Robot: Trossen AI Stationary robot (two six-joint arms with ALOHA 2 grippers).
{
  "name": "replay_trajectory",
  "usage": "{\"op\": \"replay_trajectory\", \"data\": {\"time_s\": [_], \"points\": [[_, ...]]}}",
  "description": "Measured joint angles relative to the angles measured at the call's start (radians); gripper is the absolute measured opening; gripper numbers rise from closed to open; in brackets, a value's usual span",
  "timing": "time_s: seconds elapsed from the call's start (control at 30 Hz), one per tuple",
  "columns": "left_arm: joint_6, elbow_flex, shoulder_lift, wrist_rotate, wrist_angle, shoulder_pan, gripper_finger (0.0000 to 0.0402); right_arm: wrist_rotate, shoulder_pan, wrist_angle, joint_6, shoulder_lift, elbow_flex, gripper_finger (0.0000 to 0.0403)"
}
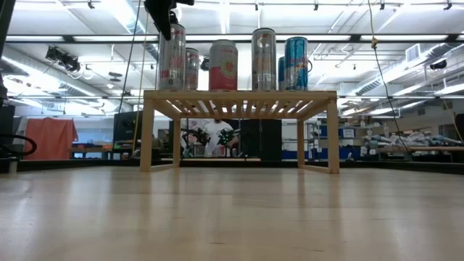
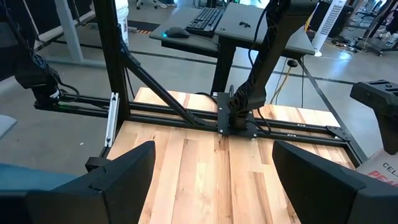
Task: Place canned beverage on shelf
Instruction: Put the white and pink soda can on the shelf aligned with the other white and pink soda can
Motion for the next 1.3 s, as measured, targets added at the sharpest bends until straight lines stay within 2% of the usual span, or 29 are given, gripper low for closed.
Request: {"op": "replay_trajectory", "data": {"time_s": [0.23,0.5,0.67,0.87,1.03,1.2,1.3], "points": [[0.009,0.025,-0.006,-0.001,-0.001,0.0,0.0307,0.0,-0.004,0.0,-0.026,0.0,0.0,0.0334],[-0.029,0.209,-0.006,0.001,-0.001,-0.031,0.0307,0.0,-0.026,0.0,-0.026,0.0,0.0,0.0334],[-0.148,0.337,-0.009,0.003,0.001,-0.058,0.0307,0.0,-0.058,0.001,-0.053,0.0,0.0,0.0334],[-0.293,0.308,-0.104,0.023,-0.005,-0.133,0.0307,-0.02,-0.14,0.001,-0.088,0.0,0.0,0.0334],[-0.297,0.308,-0.162,0.023,0.0,-0.219,0.0307,-0.087,-0.222,0.056,-0.105,0.0,0.0,0.0334],[-0.347,0.308,-0.188,0.022,-0.001,-0.282,0.0307,-0.207,-0.302,0.098,-0.102,0.002,0.0,0.0334],[-0.357,0.307,-0.197,0.022,-0.001,-0.314,0.0307,-0.223,-0.338,0.14,-0.105,0.005,0.0,0.0334]]}}
